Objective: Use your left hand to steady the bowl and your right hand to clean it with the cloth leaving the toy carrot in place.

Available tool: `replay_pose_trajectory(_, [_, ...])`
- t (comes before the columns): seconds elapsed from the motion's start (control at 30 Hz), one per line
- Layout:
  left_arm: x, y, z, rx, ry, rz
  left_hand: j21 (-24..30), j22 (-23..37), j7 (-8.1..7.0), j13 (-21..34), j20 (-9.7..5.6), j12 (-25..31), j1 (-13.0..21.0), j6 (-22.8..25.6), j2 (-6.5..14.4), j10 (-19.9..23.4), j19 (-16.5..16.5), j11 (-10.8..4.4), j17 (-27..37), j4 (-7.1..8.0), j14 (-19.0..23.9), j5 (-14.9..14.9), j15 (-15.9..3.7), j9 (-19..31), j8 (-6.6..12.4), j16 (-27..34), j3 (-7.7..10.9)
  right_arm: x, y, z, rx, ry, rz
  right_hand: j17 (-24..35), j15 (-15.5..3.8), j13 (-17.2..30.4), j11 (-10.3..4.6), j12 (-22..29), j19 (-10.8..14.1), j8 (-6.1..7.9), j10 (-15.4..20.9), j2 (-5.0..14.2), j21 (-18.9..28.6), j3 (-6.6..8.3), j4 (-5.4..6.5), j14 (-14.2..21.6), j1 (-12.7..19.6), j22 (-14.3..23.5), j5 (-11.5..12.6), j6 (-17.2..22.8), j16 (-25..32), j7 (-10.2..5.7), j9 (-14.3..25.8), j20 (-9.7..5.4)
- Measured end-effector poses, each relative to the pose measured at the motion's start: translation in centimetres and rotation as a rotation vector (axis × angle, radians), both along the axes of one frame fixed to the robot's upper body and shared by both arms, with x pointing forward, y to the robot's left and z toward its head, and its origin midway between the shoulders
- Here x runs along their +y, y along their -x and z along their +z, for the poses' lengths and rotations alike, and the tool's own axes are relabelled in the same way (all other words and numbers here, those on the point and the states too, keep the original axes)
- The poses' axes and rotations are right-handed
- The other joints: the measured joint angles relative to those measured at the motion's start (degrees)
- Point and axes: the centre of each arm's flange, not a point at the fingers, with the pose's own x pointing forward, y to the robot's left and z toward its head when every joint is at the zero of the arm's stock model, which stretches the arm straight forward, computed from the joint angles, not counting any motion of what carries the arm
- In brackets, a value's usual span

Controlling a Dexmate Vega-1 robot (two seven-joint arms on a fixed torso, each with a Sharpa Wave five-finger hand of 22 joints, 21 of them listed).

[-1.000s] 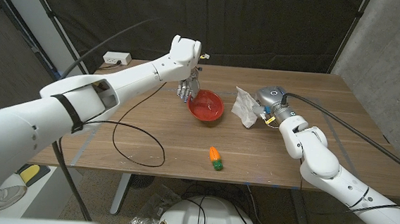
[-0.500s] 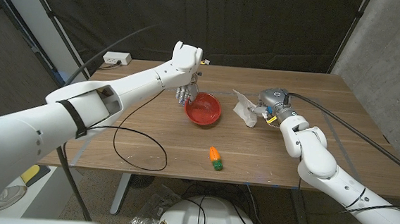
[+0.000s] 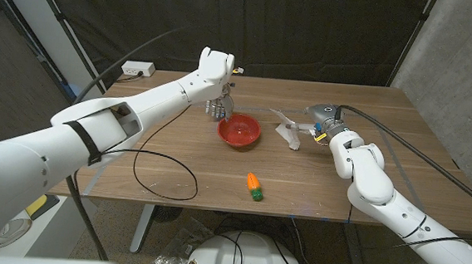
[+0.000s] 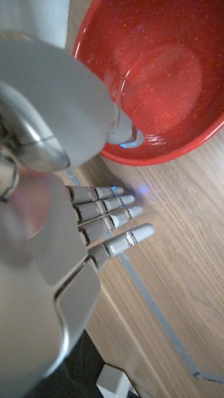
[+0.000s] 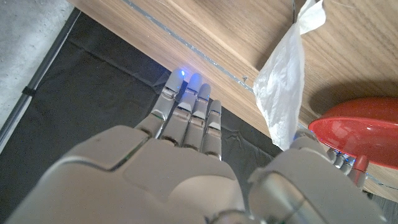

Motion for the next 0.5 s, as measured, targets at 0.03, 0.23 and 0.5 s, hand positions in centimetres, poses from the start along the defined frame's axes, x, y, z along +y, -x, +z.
replay_pose_trajectory(0.03, [0.3,0.1,0.1,-0.01,0.017,-0.002,-1.1,0.0,0.11,-0.5,0.1,0.0,0.0,-2.9,0.0,-2.5,-0.9,0.2,-0.3,0.2,-2.2,0.1,0.5,-0.3,0.0,0.0,-0.69,0.0,-0.1,0.1,0.014,-0.007,-0.003,-0.7,0.72,-0.6,0.36,0.0,-0.7,0.0,-2.2,-0.11,-0.9,-0.84,-0.07,-2.0,-0.3,0.0,0.2,-1.9,-0.1,0.2,-0.2,0.55])
replay_pose_trajectory(0.23, [1.4,0.9,0.7,-0.081,0.111,-0.041,-6.9,0.2,-0.76,-2.3,-0.38,0.0,-1.8,-17.9,1.1,-16.2,-6.6,0.49,-1.5,1.66,-13.7,1.3,2.12,-1.4,0.0,0.0,-3.63,0.1,-0.5,0.5,0.083,-0.06,-0.01,-5.6,5.96,-5.0,3.44,0.0,-7.5,0.0,-17.4,0.12,-7.7,-6.04,-0.37,-15.1,-2.5,-0.1,1.5,-15.2,-0.1,2.69,-0.6,2.7])
replay_pose_trajectory(0.5, [3.1,2.7,1.2,-0.22,0.247,-0.116,-9.9,0.2,-0.78,-2.7,-0.65,1.9,-2.5,-21.5,1.7,-19.8,-8.9,0.52,-2.1,1.9,-18.4,1.8,2.9,-1.6,1.28,0.5,-5.18,-0.6,-0.7,1.1,0.117,-0.205,0.057,-8.3,7.03,-6.9,3.54,1.7,-9.6,2.07,-18.5,0.2,-10.8,-8.64,-1.13,-18.2,-3.3,-0.1,2.8,-13.5,0.6,2.0,-0.8,3.37])
